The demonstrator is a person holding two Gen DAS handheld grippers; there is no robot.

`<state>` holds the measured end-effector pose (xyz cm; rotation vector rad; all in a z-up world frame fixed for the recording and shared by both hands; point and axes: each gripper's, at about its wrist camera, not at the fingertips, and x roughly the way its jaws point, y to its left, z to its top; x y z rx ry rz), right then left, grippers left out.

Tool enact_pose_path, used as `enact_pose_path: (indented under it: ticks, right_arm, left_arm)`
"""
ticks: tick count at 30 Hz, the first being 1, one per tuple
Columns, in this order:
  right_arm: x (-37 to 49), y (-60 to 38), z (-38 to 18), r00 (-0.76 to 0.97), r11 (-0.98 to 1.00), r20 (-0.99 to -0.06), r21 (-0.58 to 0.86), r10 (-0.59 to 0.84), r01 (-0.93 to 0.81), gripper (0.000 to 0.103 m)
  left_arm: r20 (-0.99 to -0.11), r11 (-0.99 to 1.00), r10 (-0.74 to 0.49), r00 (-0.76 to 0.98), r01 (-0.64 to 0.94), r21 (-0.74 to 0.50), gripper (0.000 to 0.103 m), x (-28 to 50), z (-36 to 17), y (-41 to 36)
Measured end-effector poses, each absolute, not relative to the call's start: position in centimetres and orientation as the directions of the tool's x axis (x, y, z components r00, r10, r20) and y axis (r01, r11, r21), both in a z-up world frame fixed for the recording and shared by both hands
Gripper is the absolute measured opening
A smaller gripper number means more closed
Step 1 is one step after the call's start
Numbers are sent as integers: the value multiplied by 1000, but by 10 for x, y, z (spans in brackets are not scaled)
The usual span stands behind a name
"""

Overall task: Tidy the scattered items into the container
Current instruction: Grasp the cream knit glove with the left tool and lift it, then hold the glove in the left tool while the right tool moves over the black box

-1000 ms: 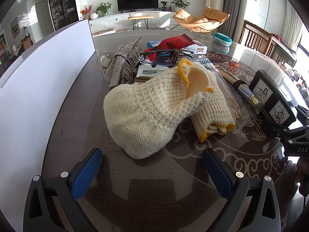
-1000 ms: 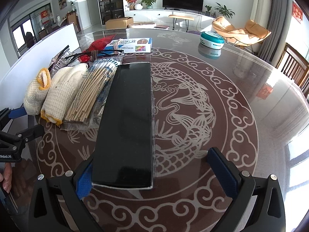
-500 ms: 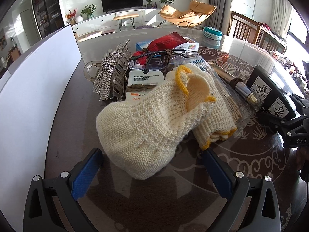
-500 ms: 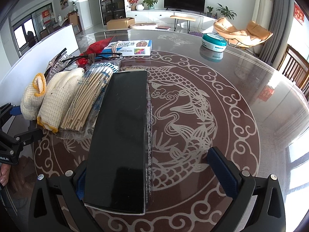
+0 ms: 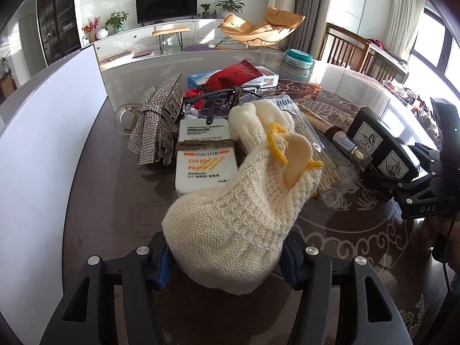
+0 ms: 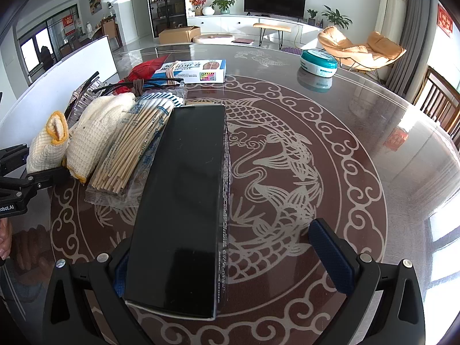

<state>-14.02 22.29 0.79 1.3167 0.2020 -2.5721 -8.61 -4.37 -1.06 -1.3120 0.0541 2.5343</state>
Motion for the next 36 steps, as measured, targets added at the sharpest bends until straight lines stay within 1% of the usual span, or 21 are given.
enact_pose_path:
  ticks: [2, 6, 8, 11, 13, 15, 17, 18, 22, 25, 27, 28, 29, 31, 33, 36]
  right_arm:
    - [-140, 223, 8, -563, -961, -812, -12, -153, 278, 103]
    - [-140, 223, 8, -563, -961, -812, -12, -153, 278, 103]
    - [-140, 223, 8, -563, -961, -812, -12, -153, 278, 103]
    - [-140, 223, 8, -563, -961, -812, -12, -153, 278, 103]
    - [-140, 223, 8, -563, -961, -812, -12, -153, 277, 103]
    - [-140, 223, 8, -563, -961, -812, -12, -153, 277, 103]
    - [-140, 223, 8, -563, -961, -812, -12, -153, 277, 103]
    - [-140, 223, 8, -563, -961, -812, -12, -153, 277, 103]
    - [-140, 223, 8, -563, -961, -812, -12, -152, 277, 103]
    - [-140, 223, 8, -563, -961, -812, -12, -152, 277, 103]
    - [-140, 223, 8, -563, -961, -812, -12, -153, 277, 103]
    - [-140, 223, 8, -563, -961, -812, -12, -153, 277, 103]
    - [-140, 223, 8, -563, -961, -812, -12, -152, 277, 103]
    - [-140, 223, 8, -563, -961, -812, -12, -152, 277, 103]
    - [-140, 223, 8, -563, -961, -812, -12, -152, 277, 103]
    - [-140, 223, 8, -563, -961, -812, -12, -152, 277, 103]
  left_arm:
    - [-806, -961, 238, -542, -254, -112, 59, -69, -7, -43]
    - [-841, -990, 100, -532, -138, -31, 64, -45, -10, -48]
    - [-851, -997, 60, -522, -75, -24, 65, -42, -12, -57]
    - [-858, -996, 90, -506, -29, -87, 65, -41, -7, -74]
    - [-854, -992, 121, -506, -32, -121, 65, -41, -1, -78]
    - [-847, -990, 137, -514, -56, -126, 66, -41, 5, -78]
    - [-842, -991, 135, -522, -88, -104, 74, -41, 9, -75]
    - [-841, -991, 129, -525, -104, -87, 75, -41, 9, -73]
    - [-842, -984, 142, -520, -163, -66, 75, -44, 3, -66]
    - [-846, -986, 122, -520, -160, -44, 75, -50, -3, -63]
    - [-842, -985, 124, -526, -168, -40, 74, -51, -5, -63]
    - [-839, -985, 125, -529, -169, -40, 66, -50, -5, -63]
    - [-838, -984, 133, -529, -169, -49, 55, -50, -5, -63]
    - [-833, -986, 144, -534, -147, -76, 50, -48, -4, -67]
    - [-829, -995, 101, -550, -73, -73, 50, -44, -2, -74]
    - [-833, -994, 56, -550, 51, -100, 49, -40, -1, -85]
